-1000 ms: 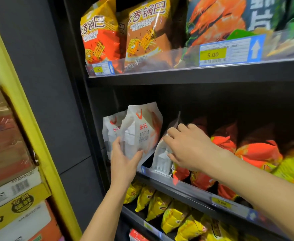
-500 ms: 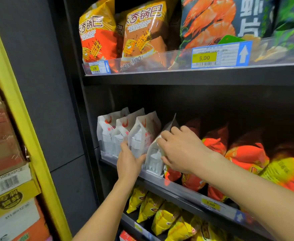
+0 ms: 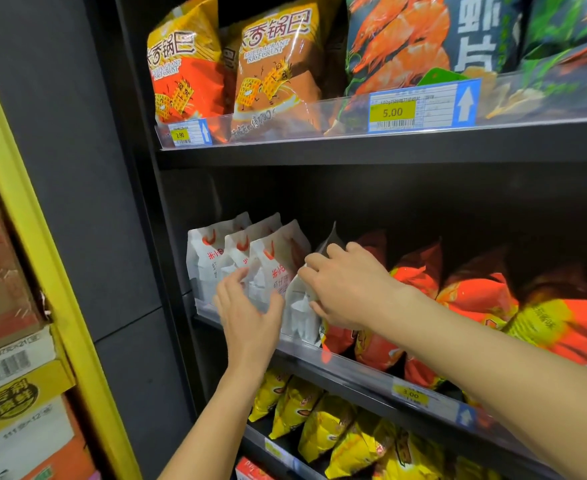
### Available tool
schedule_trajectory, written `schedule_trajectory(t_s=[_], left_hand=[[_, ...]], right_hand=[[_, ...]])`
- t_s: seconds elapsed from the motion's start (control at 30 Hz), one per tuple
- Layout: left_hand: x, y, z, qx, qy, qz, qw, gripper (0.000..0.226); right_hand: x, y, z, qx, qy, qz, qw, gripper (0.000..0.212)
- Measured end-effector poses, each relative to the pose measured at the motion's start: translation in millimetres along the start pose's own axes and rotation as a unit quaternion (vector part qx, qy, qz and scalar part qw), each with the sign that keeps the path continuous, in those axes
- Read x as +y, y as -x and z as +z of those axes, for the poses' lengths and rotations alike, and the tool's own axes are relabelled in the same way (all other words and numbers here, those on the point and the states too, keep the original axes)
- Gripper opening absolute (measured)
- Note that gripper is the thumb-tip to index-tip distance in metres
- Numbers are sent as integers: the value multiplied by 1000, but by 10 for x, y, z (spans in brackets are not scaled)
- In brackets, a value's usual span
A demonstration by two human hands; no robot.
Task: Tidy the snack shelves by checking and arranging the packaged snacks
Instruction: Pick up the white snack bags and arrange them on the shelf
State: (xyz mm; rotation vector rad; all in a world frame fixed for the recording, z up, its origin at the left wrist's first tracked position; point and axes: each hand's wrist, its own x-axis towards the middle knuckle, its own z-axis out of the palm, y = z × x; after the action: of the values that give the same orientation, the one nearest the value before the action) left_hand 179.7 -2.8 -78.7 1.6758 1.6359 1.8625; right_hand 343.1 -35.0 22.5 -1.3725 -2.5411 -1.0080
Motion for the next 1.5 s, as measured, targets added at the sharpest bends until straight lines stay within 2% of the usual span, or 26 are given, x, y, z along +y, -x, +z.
schedule_trajectory(t_s=[0.1,0.23,0.5,0.63,0.87,1.0,1.2,1.3,1.37,1.43,1.5], left_hand=[[114,89,27,-75,28,21,997,62],[142,122,131,-125,-16,23,992,70],[22,180,365,-141,-91,-17,986,89],[-7,176,418,-134,-126,-26,983,81],[79,82,320,-110,-70,-13,991,73],[197,27,121,-83,7,2,996,67],[297,3,-312,-62,100,-24,993,60],[332,21,-592,-41,164,-51,984,57],[326,25,-793,-22,190,-66,979,58],[302,28,-994,-6,208,-85,974,57],[270,38,-1204,6,226,-109,968,56]], right_hand=[[53,29,-23,4,-8,1,1000,55],[119,147,-47,2,5,11,1000,57],[152,356,-50,-31,48,10,998,50],[129,374,-47,-38,57,14,998,51],[144,350,-21,-39,54,17,998,51],[148,335,-14,-48,54,20,997,52],[126,318,-42,-51,64,16,996,50],[112,260,-63,-15,10,23,1000,51],[69,221,-75,32,-82,44,995,51],[-9,197,-76,79,-214,76,971,44],[-132,153,-74,127,-337,117,926,31]])
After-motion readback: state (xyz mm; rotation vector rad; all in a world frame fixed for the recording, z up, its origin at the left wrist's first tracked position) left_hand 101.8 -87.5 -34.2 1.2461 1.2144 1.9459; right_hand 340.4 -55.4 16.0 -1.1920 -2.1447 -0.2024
